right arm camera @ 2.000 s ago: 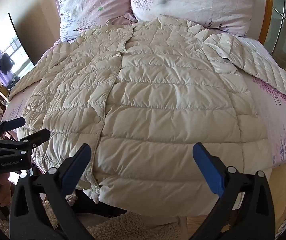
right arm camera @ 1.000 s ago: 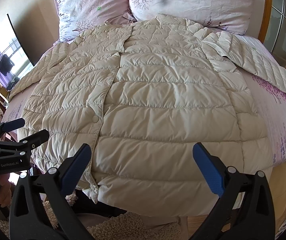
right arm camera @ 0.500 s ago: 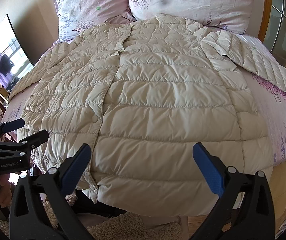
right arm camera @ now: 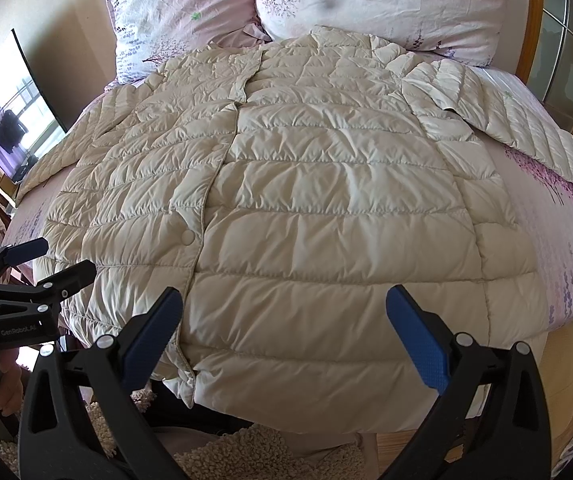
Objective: Fold large clothes
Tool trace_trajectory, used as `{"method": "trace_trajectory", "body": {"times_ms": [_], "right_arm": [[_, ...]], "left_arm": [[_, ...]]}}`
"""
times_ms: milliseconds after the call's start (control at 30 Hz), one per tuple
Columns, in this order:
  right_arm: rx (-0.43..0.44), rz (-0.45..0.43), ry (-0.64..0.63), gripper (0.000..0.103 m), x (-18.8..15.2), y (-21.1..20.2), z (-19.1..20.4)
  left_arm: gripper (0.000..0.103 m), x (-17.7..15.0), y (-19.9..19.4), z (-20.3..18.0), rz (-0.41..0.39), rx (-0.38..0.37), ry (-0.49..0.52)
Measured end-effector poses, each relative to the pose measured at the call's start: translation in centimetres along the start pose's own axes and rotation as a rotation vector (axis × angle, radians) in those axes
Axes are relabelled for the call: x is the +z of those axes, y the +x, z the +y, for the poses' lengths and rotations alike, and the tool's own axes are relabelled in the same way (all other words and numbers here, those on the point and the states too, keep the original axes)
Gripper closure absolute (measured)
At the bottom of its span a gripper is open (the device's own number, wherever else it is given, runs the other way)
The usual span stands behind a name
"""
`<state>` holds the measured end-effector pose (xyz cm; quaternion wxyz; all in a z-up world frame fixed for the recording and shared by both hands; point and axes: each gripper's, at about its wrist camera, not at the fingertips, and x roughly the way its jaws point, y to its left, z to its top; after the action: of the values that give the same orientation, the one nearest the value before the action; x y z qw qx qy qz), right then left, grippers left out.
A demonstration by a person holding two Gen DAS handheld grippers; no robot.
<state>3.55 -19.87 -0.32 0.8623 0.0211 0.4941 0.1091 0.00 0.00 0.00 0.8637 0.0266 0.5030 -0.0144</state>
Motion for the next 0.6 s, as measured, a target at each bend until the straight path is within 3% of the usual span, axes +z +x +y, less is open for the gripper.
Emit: {"method": "trace_trajectory", "body": {"times_ms": [600], "right_arm": [[0.019, 0.002, 0.028, 0.002, 0.59, 0.35, -0.48]], "left_arm": [[0.001, 0.56, 0.14, 0.09, -0.003, 0.004, -0.002]]}}
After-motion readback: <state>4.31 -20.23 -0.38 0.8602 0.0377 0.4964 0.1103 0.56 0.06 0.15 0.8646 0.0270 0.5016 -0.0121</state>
